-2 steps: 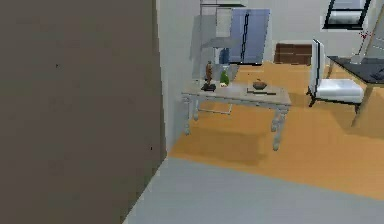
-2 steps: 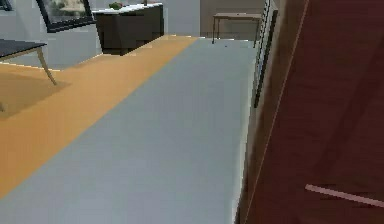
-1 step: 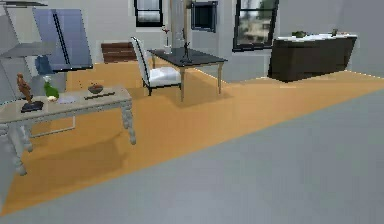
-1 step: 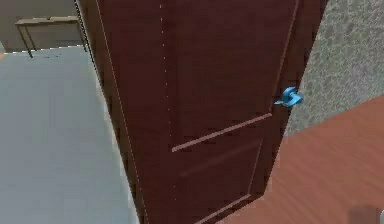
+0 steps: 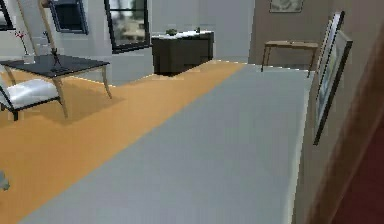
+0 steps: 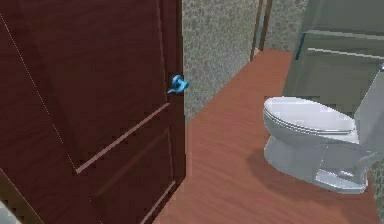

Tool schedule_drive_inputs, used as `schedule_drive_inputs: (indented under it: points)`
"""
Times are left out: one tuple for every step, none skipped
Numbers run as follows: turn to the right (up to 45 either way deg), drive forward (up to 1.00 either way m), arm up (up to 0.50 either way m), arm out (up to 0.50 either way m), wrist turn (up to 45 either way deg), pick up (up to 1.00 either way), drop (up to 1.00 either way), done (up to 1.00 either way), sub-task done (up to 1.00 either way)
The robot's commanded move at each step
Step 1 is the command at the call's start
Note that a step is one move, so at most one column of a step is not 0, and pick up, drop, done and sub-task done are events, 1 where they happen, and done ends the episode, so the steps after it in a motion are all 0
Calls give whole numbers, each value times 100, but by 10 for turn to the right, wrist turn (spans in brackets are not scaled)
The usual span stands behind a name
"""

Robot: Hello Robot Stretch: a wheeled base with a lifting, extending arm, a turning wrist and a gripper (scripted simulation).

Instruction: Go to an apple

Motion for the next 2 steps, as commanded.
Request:
schedule_drive_inputs:
  points:
    - [30, 0, 0, 0, 0, 0, 0, 0, 0]
    - [0, 45, 0, 0, 0, 0, 0, 0, 0]
